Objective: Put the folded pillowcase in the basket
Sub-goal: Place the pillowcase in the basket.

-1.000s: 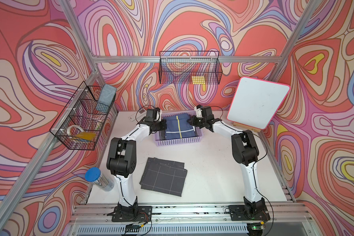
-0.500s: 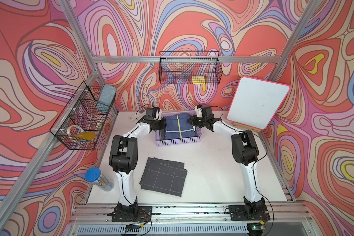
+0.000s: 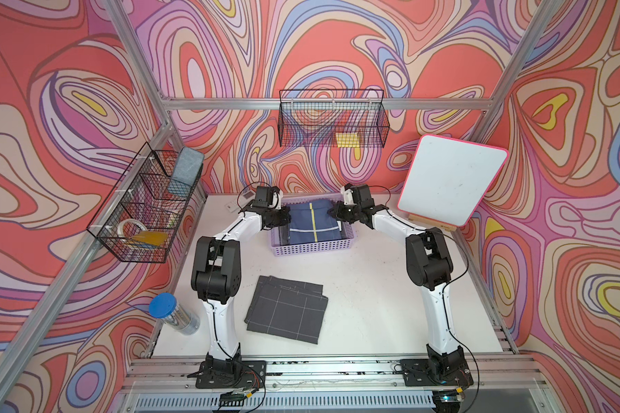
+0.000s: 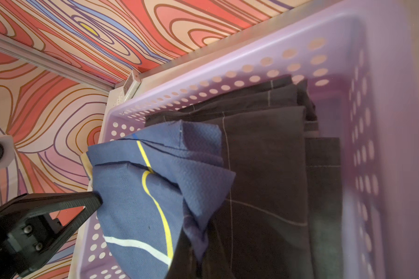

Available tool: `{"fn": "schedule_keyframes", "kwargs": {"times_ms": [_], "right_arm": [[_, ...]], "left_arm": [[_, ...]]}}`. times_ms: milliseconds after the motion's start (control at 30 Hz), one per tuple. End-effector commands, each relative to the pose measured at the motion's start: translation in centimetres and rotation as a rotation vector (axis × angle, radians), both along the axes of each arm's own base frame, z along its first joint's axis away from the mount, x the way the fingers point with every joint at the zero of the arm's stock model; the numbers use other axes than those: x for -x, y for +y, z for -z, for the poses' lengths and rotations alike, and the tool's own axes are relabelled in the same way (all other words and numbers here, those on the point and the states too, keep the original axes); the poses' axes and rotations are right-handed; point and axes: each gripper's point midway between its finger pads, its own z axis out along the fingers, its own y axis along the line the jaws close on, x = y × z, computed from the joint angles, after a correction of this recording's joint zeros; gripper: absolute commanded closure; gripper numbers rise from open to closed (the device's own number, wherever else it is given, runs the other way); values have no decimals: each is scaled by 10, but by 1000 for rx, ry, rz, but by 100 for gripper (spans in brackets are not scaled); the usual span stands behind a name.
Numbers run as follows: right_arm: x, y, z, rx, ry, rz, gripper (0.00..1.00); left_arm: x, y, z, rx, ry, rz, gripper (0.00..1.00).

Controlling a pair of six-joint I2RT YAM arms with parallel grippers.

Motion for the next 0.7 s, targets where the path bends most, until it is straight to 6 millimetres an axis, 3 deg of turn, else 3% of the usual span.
{"fn": "schedule_keyframes", "kwargs": {"times_ms": [0,133,233,533,667], "right_arm": [[-4,3,5,14,-3,5,76],[-6,2,-8,16,-38,8,55],[-6,0,-21,20,-65,8,50],[20,-10,-58,39,-122,-9,47],[47,-17,-64,70,-119,-19,43]], "left_arm": [[1,6,16,5,57,-5,79],[4,9,15,9,66,-26,46],[6,16,6,-1,50,-61,30],[28,23,-49,22,-46,-93,2],[58,28,-60,37,-52,-114,1]]}}
